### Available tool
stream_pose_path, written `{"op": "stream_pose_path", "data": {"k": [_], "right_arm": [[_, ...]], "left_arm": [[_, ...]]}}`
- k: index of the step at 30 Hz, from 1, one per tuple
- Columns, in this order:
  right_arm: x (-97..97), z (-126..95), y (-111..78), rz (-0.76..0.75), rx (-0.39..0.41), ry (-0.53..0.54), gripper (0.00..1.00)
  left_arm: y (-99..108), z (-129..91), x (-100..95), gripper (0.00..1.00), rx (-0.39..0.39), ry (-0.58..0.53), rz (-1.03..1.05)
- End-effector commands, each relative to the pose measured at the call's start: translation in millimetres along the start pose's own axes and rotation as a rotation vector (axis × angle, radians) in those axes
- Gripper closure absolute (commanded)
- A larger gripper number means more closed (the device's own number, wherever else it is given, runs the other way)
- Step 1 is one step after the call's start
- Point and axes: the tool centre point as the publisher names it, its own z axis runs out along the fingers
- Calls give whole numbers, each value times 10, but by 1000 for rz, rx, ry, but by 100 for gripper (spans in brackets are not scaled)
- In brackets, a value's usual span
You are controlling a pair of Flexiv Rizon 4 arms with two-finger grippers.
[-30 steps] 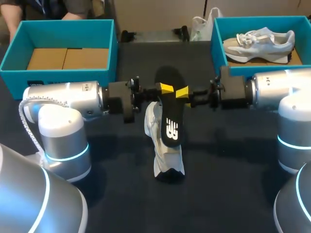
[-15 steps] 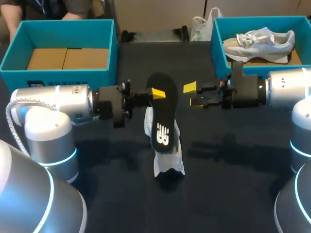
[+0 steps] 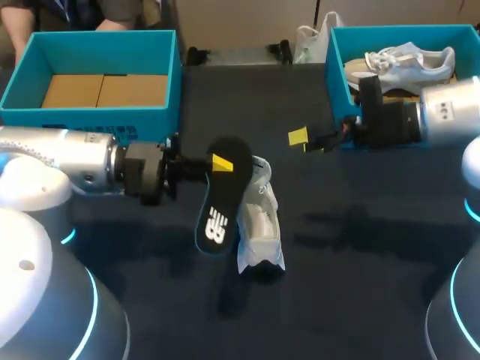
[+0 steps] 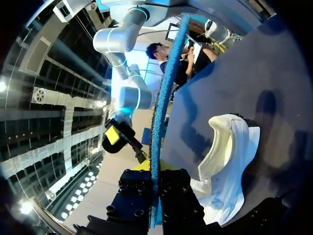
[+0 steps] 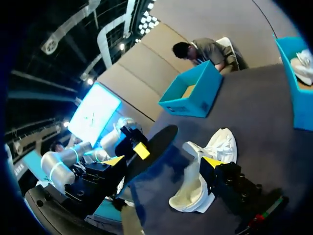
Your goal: Take the shoe out of the shoebox, open the shoe tongue, remove and reinsert the insole, then place the shoe into the shoebox
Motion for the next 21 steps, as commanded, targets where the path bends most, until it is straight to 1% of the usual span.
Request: {"op": "stream_pose_path", "data": {"k": [1, 10, 11, 14, 15, 17, 19, 20, 21], "right_arm": [[36, -52, 72, -72, 141, -56, 0], [36, -52, 72, -72, 141, -56, 0], [31, -102, 83, -111, 170, -90, 0], [32, -241, 58, -213, 217, -123, 0], [25, -275, 40, -241, 244, -137, 0], [7, -342, -12, -297, 286, -163, 0], [-23, -404, -92, -368, 315, -171, 0], [-28, -412, -154, -435, 358, -176, 0], [-28, -412, -154, -435, 358, -176, 0]], "left_arm": [[-1, -64, -26, 100, 5, 8, 0], [-1, -64, -26, 100, 5, 8, 0], [-1, -64, -26, 100, 5, 8, 0], [-60, 41, -50, 100, 34, -13, -76], [-106, 59, -57, 100, 27, -14, -79], [-205, 70, -68, 100, 40, -26, -122], [-293, 69, -55, 100, 10, -43, -179], [-338, 70, -36, 100, -20, -45, -223], [-395, 78, -10, 100, -58, -37, -230]]}}
